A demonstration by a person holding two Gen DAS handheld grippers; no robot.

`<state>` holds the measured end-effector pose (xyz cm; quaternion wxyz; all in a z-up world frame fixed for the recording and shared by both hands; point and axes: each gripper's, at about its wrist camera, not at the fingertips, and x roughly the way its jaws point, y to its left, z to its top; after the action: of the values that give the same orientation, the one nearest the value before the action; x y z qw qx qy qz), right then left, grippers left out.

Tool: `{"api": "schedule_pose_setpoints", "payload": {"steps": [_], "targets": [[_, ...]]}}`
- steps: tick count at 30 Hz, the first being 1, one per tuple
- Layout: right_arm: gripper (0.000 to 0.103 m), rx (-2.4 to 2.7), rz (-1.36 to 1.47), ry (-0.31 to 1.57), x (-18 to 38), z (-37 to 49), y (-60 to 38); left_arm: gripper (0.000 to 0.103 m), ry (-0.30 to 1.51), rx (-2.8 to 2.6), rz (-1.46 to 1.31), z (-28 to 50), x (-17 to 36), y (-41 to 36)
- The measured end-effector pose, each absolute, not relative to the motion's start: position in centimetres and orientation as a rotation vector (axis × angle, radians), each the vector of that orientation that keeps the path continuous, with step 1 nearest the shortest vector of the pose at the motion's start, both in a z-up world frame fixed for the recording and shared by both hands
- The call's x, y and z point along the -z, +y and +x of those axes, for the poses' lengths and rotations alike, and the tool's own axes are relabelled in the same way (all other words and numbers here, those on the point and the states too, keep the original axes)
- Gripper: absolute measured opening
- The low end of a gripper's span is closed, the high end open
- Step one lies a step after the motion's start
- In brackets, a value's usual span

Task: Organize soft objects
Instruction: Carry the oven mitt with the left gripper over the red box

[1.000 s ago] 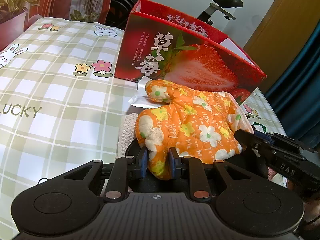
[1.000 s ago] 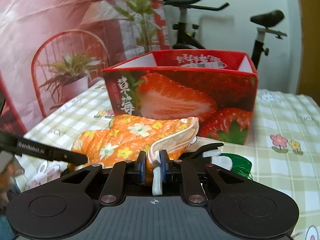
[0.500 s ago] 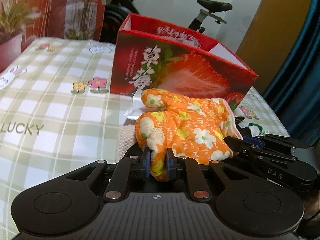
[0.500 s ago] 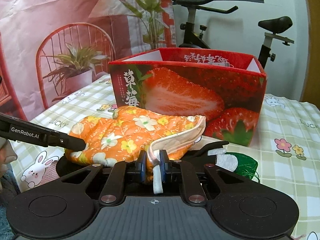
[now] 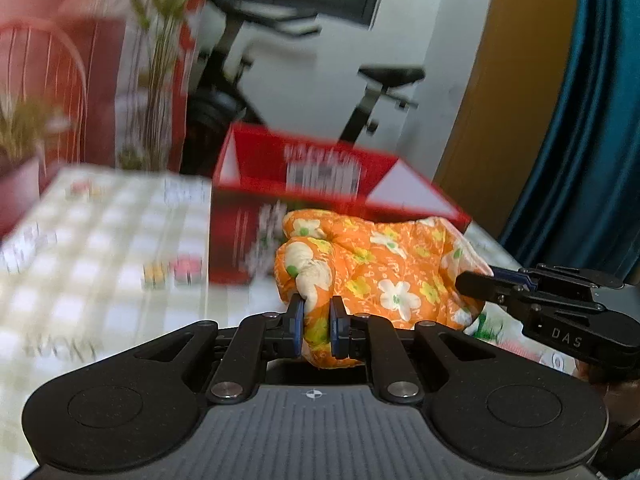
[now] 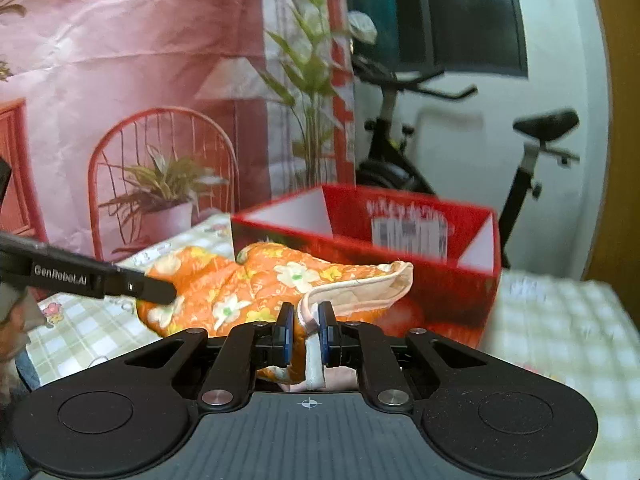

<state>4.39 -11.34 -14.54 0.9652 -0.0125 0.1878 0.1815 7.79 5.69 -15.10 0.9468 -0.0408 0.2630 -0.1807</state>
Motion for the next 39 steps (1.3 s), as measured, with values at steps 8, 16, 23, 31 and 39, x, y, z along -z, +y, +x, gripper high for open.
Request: {"api": "schedule_pose_setpoints", "payload": {"steps": [8,16,23,31,39], "targets": [[0.012,-0.369,-0.076,0.271,9.2,6.2,-11.9,0.014,0.364,0.343,-0.020,9.4,9.9,4.8],[0.012,-0.337,-0.095,0.248,6.3,12.9,-12.9,0.014,0.317,0.306,-0.018,15.6,7.3,3.6],[0.012,-0.251,-0.032,0.379,8.4,21.8,-13.4,0.014,0.395,0.251,0.043,23.4,8.5,2.1],[0.012,-0.188,0.118,0.632,13.8,27.3,-14.6,0.014,0.654,0.268,0.020,29.0,11.9,1.2],[0.012,-0.139,0.192,0.769,16.2,28.5,-14.9,0.014,0.758,0.289,0.094,29.9,14.2,0.8]]}}
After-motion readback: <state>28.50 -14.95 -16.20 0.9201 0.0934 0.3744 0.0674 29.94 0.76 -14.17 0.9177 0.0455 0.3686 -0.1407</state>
